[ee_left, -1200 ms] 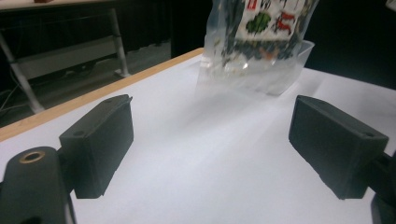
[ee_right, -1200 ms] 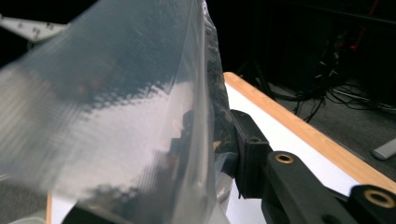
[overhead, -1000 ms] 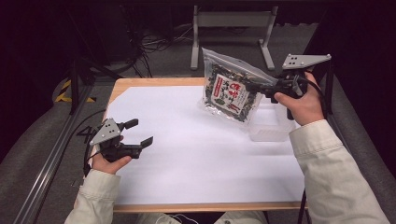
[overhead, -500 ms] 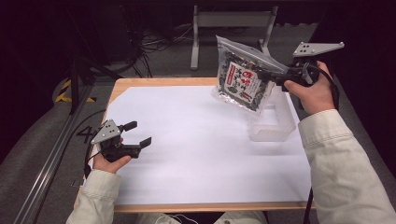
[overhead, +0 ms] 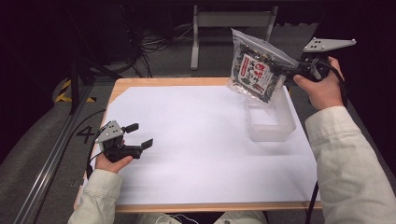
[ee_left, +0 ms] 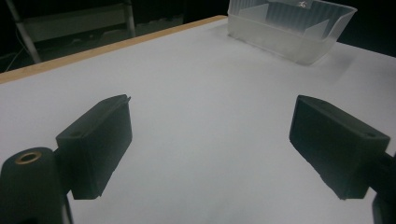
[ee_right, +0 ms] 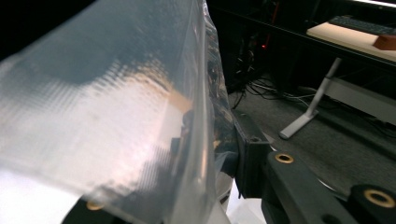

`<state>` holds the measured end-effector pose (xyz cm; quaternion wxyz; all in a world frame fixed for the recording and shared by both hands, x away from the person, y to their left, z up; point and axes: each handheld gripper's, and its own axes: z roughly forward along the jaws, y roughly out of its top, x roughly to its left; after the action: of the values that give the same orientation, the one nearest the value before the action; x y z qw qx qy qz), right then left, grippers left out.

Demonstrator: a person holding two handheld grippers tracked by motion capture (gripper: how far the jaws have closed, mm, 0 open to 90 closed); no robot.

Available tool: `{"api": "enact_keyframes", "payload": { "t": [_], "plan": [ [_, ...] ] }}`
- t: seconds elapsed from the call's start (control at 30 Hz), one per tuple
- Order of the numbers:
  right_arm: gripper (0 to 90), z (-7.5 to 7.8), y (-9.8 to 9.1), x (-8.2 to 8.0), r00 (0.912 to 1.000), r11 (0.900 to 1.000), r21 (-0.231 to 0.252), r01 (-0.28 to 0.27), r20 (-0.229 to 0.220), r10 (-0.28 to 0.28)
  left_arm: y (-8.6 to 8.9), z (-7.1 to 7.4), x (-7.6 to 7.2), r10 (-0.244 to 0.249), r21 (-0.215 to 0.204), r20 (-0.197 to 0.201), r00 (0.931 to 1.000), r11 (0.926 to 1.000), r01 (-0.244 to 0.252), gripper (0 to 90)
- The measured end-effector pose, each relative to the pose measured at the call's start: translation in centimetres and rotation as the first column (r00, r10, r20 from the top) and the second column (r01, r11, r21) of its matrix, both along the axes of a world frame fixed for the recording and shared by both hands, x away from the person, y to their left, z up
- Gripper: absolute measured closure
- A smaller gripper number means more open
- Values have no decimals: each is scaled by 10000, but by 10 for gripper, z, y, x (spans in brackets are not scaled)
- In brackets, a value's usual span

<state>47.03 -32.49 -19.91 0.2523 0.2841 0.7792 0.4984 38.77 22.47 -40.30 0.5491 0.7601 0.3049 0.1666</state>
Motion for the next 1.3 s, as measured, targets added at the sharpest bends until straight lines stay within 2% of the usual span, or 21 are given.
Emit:
{"api": "enact_keyframes", "payload": {
  "t": [0.13, 0.3, 0.6, 0.7, 0.9, 1.3],
  "plan": [
    [765, -1, -12, 4, 9992, 9992, -25, 401, -41, -401, -1, -1, 1, -52, 12, 21, 10000, 10000, 52, 142],
    [765, -1, -21, 6, 9981, 9980, -103, 621, 36, -621, -1, -1, 1, -112, 92, 9, 9999, 9999, 112, 142],
    [764, -3, -40, 3, 9924, 9917, -370, 1231, 117, -1228, -4, -1, 0, -284, 52, -123, 9995, 9996, 285, 149],
    [765, -3, -45, 2, 9906, 9902, -301, 1365, 126, -1362, -5, -1, 0, -313, 31, -149, 9994, 9995, 314, 148],
    [765, -4, -49, 0, 9870, 9863, -372, 1607, 68, -1606, -5, -1, 0, -311, 77, -126, 9994, 9995, 312, 148],
    [764, -13, -50, 1, 9852, 9842, -442, 1713, 84, -1711, -4, -1, 0, -319, 3, -192, 9993, 9995, 319, 147]
  ]
}}
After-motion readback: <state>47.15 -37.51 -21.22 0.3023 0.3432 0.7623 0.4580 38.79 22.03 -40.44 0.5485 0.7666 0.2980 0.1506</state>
